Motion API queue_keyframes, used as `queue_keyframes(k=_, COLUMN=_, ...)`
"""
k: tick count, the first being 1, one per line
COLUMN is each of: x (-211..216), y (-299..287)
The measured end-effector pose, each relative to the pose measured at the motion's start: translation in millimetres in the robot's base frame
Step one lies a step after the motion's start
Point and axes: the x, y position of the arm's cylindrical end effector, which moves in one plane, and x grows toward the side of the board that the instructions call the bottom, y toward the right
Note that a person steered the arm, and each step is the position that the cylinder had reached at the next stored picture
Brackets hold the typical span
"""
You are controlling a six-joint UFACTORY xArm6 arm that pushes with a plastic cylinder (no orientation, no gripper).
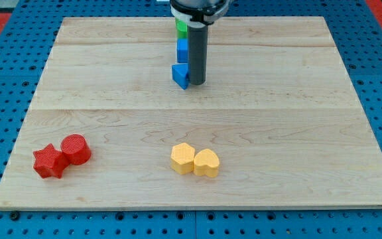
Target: Slide the green star to the top left of the green circle
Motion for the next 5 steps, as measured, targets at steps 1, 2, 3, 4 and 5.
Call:
queue_keyframes(k=1, x=-23, y=-1)
queue_keyframes(k=2, x=-15, y=-1)
queue_keyframes(k=3, x=-33, y=4)
queue_keyframes(k=4, x=-33, y=9)
queue_keyframes(k=5, x=-74, y=63)
